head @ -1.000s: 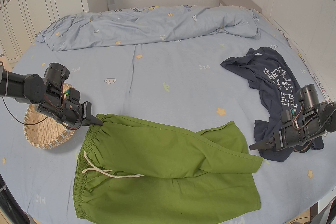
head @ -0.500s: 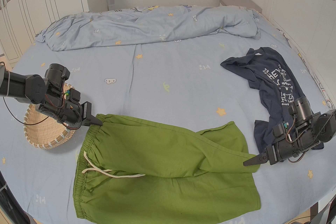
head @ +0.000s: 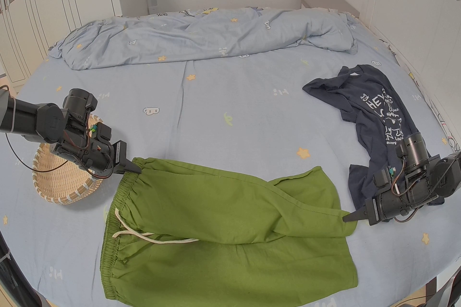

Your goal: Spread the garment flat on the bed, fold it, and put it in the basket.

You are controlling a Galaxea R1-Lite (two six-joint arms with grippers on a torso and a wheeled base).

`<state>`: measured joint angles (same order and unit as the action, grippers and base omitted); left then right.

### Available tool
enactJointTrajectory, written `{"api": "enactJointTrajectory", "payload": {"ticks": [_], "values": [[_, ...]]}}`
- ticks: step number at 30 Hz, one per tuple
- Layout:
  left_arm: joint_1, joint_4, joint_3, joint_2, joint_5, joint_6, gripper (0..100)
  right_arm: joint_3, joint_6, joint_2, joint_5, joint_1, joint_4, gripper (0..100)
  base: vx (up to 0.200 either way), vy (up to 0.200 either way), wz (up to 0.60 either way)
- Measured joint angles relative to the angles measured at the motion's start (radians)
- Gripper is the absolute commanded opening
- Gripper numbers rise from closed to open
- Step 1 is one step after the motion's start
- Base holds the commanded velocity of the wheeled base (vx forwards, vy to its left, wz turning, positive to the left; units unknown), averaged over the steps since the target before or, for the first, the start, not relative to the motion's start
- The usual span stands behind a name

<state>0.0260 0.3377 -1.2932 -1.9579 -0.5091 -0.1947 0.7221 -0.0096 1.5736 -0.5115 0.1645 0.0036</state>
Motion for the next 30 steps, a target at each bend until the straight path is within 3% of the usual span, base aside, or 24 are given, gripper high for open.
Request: {"api": "enactJointTrajectory", "payload": {"ticks": [16,30], "values": [[-0.022,0.000,0.006,0.029,0.000,0.000,0,0.094,0.010,-0.004,0.013,0.000,0.004,0,0.000,0.000,0.00],[-0.094,-0.034,0.031,0.132,-0.001,0.000,0,0.455,0.030,-0.005,0.155,0.033,0.120,0,0.000,0.000,0.00]]}}
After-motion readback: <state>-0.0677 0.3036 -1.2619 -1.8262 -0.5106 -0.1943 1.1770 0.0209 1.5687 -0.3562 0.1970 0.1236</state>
